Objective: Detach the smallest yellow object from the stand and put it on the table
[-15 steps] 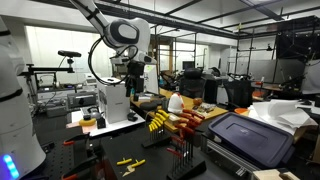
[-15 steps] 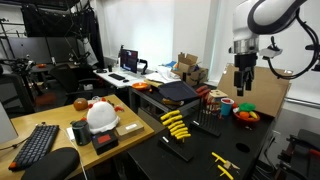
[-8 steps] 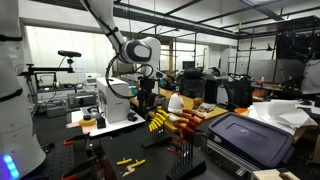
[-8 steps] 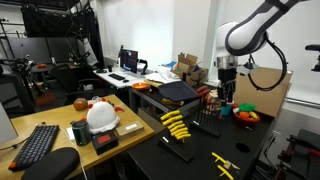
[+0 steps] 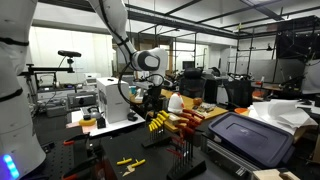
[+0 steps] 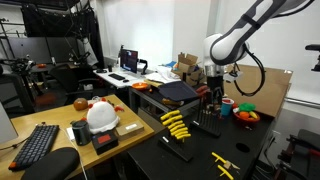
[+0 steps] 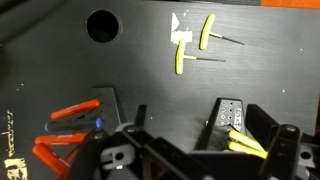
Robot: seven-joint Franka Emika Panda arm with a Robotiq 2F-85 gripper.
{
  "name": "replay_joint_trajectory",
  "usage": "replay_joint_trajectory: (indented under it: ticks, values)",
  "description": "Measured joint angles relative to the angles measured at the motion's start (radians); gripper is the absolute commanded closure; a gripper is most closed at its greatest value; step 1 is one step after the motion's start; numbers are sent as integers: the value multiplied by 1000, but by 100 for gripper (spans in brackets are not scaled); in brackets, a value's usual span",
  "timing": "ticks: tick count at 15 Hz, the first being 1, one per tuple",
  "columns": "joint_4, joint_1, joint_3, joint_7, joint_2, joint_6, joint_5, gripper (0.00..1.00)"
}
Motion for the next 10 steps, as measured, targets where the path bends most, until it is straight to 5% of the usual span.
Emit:
replay_joint_trajectory:
  ticks: [10]
  values:
    - [139,4,39,-95,218,-2,-21,0]
